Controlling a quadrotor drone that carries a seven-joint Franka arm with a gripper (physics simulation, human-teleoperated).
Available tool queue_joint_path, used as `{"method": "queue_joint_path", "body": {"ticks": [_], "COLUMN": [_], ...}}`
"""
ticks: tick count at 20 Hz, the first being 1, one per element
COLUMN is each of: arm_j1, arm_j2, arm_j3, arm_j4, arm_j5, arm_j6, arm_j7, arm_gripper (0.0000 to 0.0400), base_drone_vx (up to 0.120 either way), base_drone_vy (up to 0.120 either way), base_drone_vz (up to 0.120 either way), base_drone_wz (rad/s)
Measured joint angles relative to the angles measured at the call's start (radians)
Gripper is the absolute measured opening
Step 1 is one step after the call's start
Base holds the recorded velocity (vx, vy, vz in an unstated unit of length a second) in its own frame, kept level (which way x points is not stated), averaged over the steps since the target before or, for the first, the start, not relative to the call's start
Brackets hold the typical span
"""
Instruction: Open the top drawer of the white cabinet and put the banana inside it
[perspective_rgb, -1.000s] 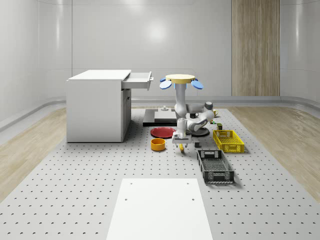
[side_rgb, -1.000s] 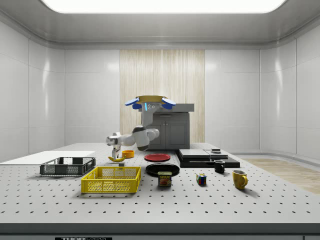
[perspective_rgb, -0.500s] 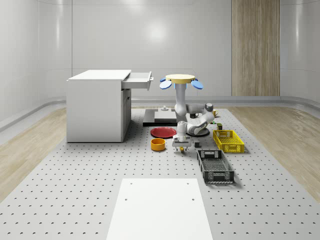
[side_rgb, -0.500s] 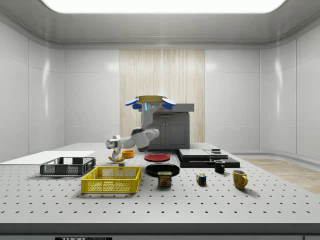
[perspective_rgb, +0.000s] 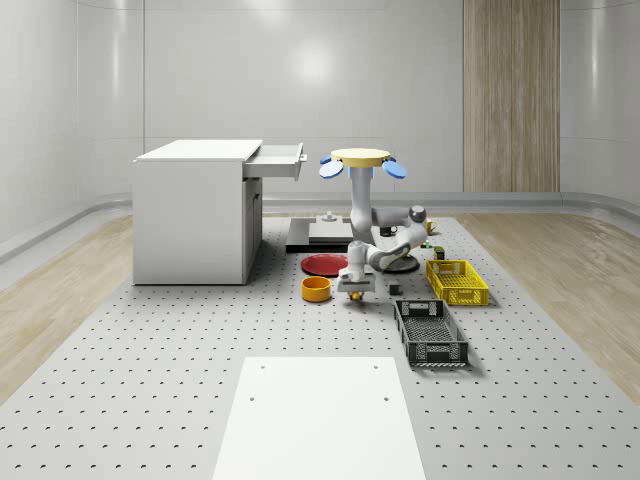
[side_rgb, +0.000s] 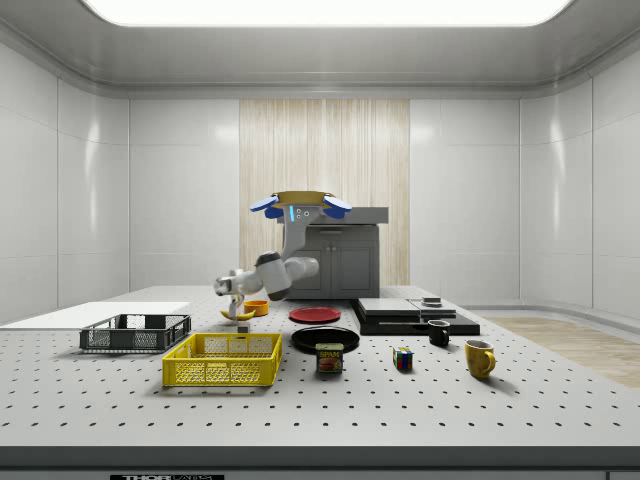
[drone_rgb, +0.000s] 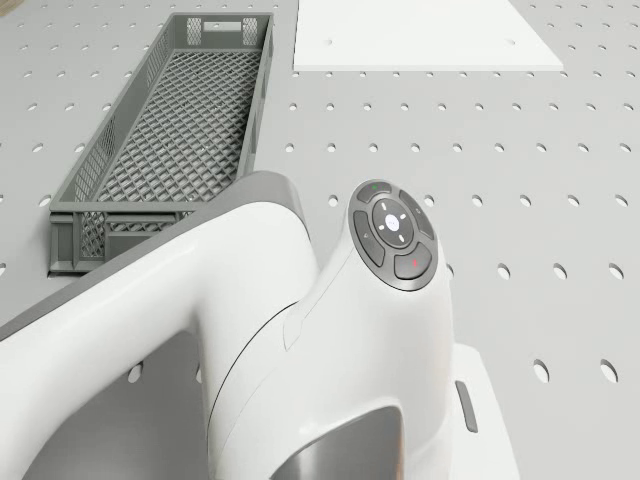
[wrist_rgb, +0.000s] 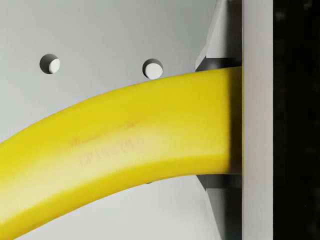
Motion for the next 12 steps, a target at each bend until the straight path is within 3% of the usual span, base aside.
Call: {"method": "queue_joint_path", "body": {"ticks": [6,11,12], "arm_j1": [-0.064,-0.093,-0.097], "arm_j2": [0.003,0.005,0.005], "arm_j3": [-0.054,-0.119,-0.127], "arm_j4": [-0.008,-0.02,-0.021], "arm_j5": [-0.045,-0.102,-0.11], "arm_j6": [-0.021,-0.047,-0.051], "arm_j7": [0.108,0.118,0.119], "arm_gripper": [0.0198,0.02,0.02], "base_drone_vx": [0.0,0.0,0.12], "base_drone_vy": [0.0,0.0,-0.12], "base_drone_vz": [0.0,0.12,0.12], "base_drone_wz": [0.0,0.0,0.0]}}
